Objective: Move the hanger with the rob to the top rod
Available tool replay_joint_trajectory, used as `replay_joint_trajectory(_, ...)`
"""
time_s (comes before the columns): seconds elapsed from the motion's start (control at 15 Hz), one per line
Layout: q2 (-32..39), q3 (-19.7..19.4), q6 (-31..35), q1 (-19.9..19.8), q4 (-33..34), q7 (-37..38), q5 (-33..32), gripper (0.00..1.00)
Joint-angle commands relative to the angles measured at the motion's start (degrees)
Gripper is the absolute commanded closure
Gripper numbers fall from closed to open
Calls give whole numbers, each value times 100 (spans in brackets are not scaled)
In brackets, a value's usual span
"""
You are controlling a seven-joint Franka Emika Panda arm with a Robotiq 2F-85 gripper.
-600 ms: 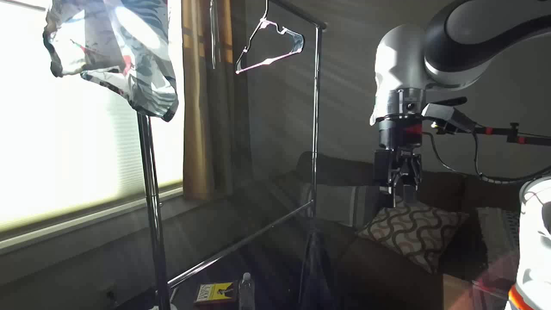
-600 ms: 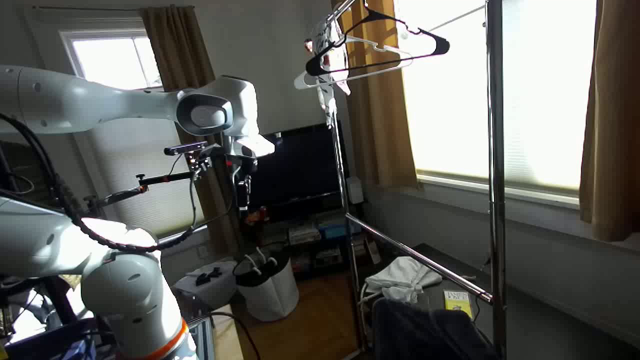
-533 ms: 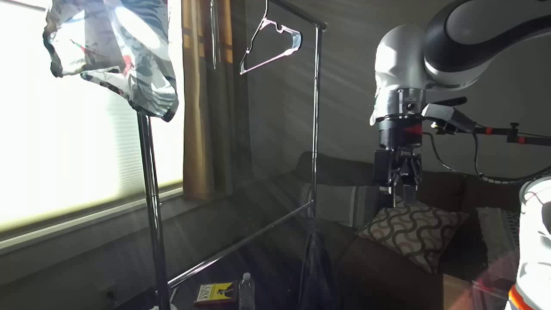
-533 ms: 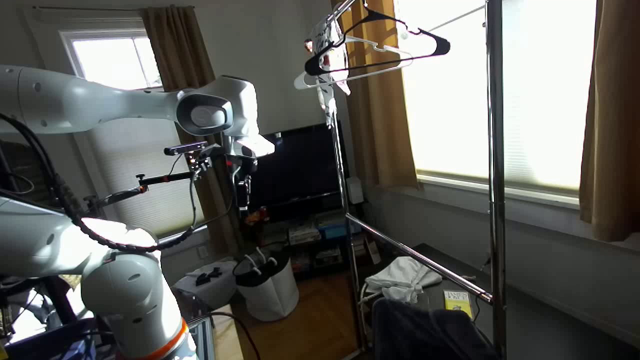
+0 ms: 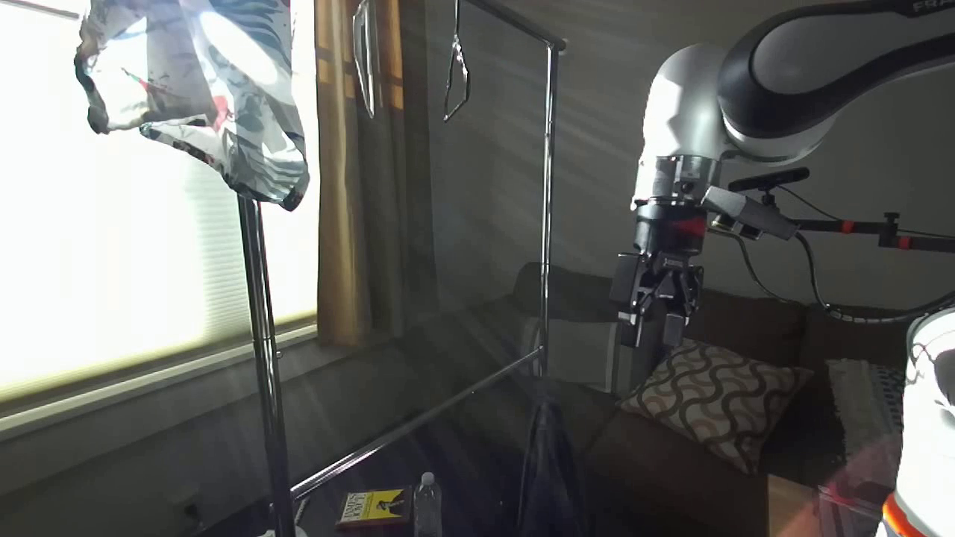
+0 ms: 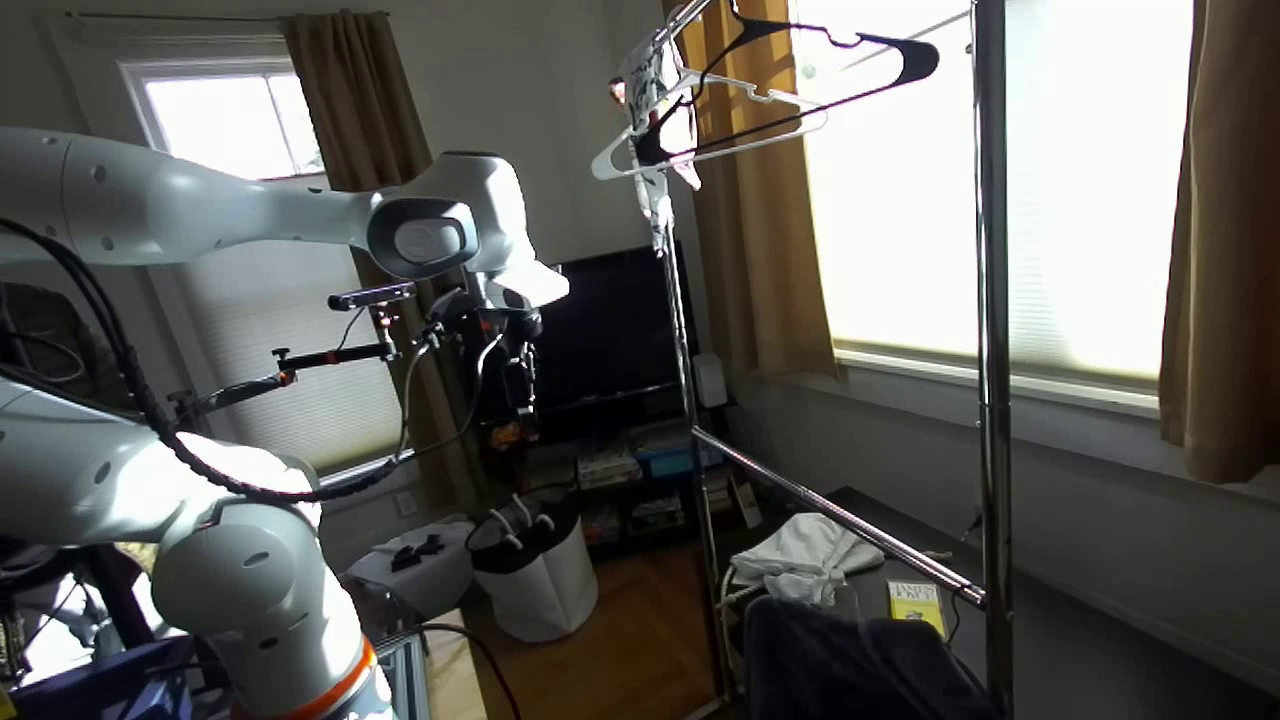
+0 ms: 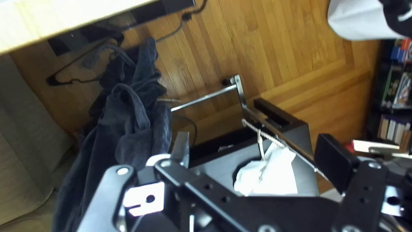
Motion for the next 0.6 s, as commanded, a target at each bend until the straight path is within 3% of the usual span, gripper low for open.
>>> replay_joint_trajectory(0.0, 918, 263, 1639, -772, 9, 73, -99, 0)
replay_joint_trajectory(0.2, 1922, 482, 3156, -1342, 42, 466, -521, 0)
replay_joint_trajectory(0.47, 3263, 694, 4439, -2103, 221, 1896, -2061, 0)
replay_joint_trajectory(0.53, 2658, 214, 4126, -1503, 22, 1296, -1599, 0)
